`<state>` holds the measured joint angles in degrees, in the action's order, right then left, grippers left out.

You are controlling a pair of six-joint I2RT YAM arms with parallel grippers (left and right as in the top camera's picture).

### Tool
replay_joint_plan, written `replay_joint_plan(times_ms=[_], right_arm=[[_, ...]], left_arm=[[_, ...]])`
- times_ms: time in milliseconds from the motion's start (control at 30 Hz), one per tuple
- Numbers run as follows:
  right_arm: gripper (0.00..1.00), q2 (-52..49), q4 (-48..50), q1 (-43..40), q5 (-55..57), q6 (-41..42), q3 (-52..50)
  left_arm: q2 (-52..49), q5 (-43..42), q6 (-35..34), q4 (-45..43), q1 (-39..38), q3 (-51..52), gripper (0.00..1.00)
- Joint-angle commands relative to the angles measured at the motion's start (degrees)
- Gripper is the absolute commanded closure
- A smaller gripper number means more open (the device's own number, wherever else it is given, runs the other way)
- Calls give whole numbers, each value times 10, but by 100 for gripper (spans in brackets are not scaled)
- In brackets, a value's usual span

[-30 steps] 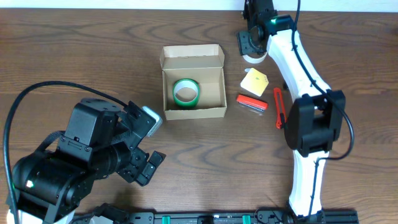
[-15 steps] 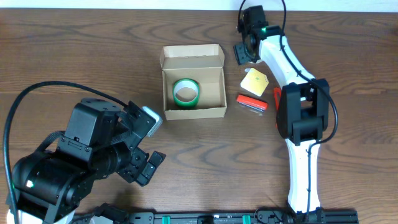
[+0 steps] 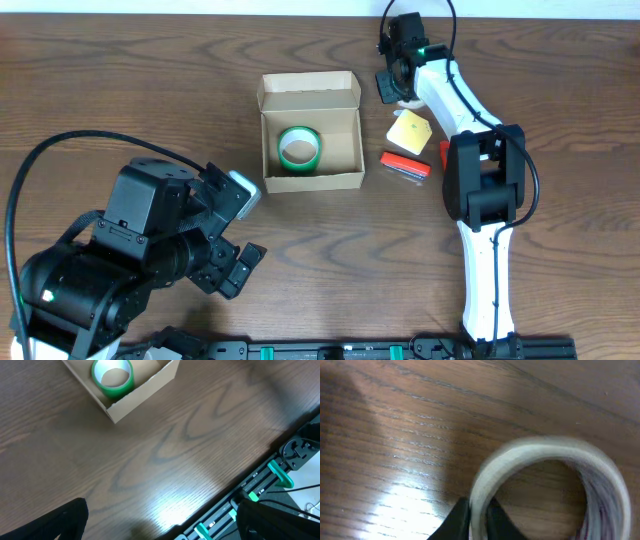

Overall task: Pack container
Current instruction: 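Release the green tape and grasp the white masking tape roll's rim, then carry the white tape roll into the box beside the green tape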

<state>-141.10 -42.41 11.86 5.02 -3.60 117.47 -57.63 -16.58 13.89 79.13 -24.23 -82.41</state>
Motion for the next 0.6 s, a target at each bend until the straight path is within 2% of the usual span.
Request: replay_joint_plan(times_ms=[0,267,467,567], right_arm=[[99,-11,-3,-3,-1,1,3],[99,32,-75,0,-1,1,87],[99,109,-163,26,-2,4,172],[99,151,-191,48,-6,21,181]], left_arm=[[0,-8,-2,2,-1,-10,5],[0,-8,-2,2,-1,-10,5],[0,-8,-2,2,-1,-10,5],[0,-8,-2,2,-1,-10,5]])
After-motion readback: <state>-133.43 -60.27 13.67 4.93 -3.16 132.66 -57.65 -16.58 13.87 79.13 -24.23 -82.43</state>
